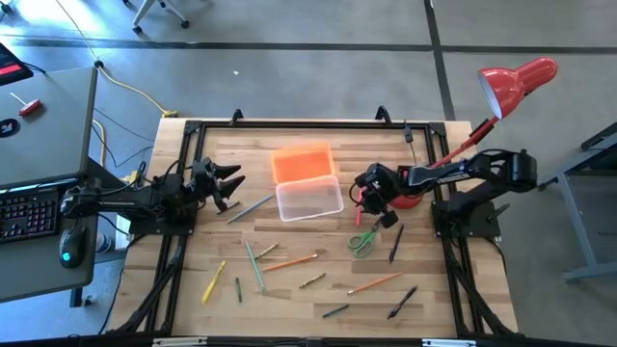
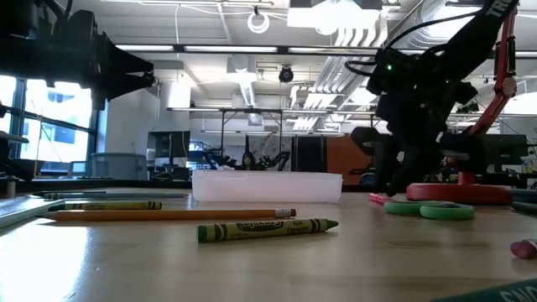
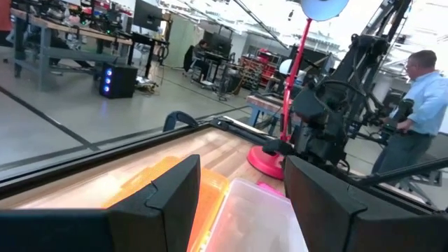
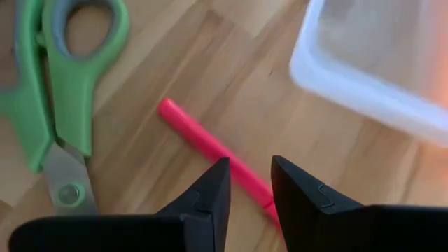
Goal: Pick & place school supplies into a supply box
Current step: Put the pink pen into the orange supply box
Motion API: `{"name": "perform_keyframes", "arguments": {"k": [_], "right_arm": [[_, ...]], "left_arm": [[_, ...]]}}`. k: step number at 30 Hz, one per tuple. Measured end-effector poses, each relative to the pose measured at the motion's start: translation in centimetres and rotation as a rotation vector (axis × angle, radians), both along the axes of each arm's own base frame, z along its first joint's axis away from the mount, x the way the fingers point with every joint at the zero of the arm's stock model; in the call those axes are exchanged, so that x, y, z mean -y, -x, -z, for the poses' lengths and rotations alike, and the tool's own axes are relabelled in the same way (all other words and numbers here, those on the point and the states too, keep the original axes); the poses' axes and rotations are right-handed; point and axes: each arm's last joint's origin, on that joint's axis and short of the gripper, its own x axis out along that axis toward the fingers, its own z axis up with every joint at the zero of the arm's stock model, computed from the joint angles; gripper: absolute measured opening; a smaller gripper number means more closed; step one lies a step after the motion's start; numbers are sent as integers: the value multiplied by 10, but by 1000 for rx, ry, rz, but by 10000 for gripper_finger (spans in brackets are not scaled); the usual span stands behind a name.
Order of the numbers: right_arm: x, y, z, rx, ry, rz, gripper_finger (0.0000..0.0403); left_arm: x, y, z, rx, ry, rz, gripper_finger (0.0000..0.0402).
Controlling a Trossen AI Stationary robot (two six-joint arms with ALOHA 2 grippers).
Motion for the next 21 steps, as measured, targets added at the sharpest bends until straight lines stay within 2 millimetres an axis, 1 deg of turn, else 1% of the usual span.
{"name": "perform_keyframes", "arguments": {"k": [3,10,17,21], "right_arm": [[1,-3,8,-12,2,0,84],[2,-8,19,-23,-21,0,84],[2,-8,29,-60,-141,157,67],[-1,4,40,-5,-167,226,52]], "left_arm": [[0,0,0,0,0,0,241],[0,0,0,-4,0,-1,241],[0,0,1,-8,0,0,241],[0,0,3,-29,2,2,241]]}}
